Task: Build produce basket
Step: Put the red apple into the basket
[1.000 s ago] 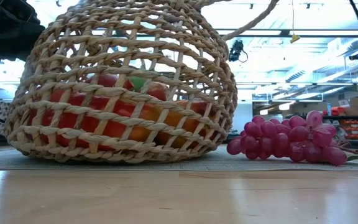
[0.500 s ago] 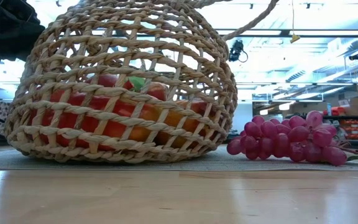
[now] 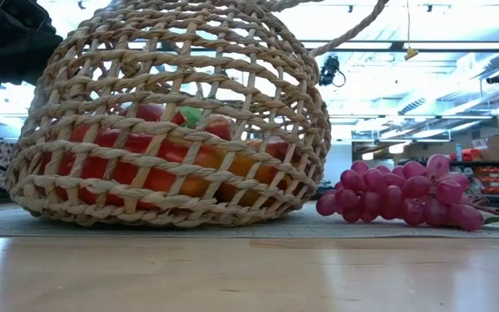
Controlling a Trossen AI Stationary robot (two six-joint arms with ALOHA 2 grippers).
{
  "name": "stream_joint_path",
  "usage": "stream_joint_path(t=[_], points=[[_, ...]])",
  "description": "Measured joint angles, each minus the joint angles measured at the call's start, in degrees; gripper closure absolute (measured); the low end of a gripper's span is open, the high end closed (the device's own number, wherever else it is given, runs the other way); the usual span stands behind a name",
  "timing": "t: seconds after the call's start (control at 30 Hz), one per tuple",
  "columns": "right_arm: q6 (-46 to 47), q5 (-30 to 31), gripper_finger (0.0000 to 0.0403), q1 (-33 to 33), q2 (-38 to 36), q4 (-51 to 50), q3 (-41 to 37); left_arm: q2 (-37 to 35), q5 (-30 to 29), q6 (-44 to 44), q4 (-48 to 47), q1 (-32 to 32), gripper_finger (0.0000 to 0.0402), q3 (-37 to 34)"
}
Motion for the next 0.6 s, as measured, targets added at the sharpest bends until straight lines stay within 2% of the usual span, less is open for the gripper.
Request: stream_joint_path(t=[0.13,0.33,0.47,0.6], points=[[4.53,-7.64,0.0028,0.96,0.02,-0.31,-7.42,0.00,0.00,0.00,0.00,0.00,0.0367,0.00],[4.92,-16.33,0.0028,1.05,0.02,-0.13,-15.39,0.00,0.00,-0.02,0.00,0.00,0.0369,0.00],[5.36,-19.02,0.0028,1.26,-1.34,0.16,-19.49,0.00,0.00,0.00,0.00,0.00,0.0374,-0.02],[7.49,-20.88,0.0029,2.32,-5.76,1.95,-23.55,0.00,0.00,0.00,0.00,0.00,0.0371,0.00]])
